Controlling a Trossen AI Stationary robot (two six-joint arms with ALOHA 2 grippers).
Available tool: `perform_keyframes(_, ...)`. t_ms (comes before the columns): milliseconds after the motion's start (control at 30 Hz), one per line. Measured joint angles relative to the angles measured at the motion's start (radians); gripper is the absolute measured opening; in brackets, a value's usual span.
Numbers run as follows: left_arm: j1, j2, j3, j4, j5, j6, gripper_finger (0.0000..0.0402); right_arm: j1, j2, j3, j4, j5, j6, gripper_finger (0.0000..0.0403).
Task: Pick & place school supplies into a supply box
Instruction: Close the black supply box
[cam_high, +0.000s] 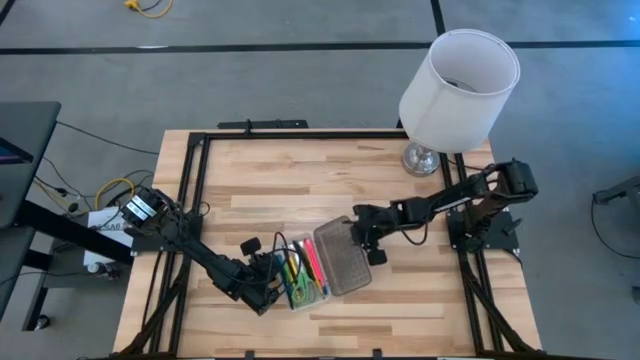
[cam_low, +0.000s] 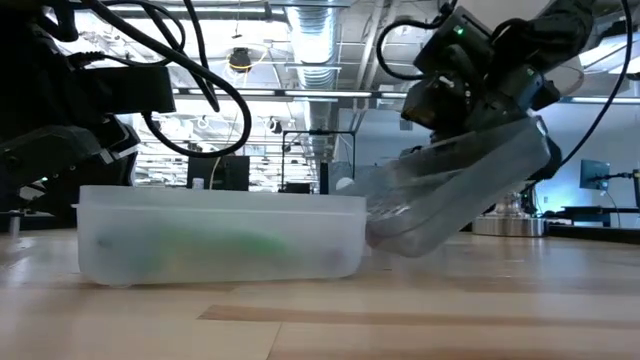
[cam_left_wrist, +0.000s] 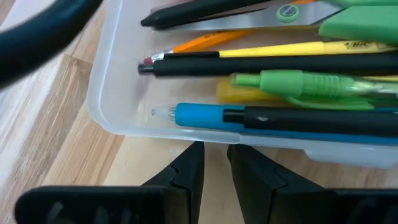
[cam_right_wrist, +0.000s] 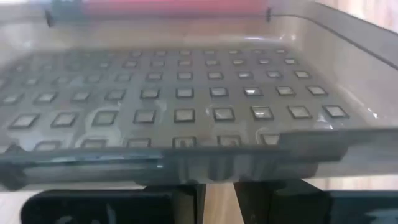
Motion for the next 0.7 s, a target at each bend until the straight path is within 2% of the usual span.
perform_keyframes(267,0.000,0.000,0.000,0.000,0.000,0.000,0.0077,0.010,0.000,0.066,-0.105,0.025,-0.001,0.0065)
perform_keyframes(700,0.000,0.000,0.000,0.000,-0.005,0.000,0.0077,0.065,0.000,0.287,-0.321,0.028,-0.018,0.0065)
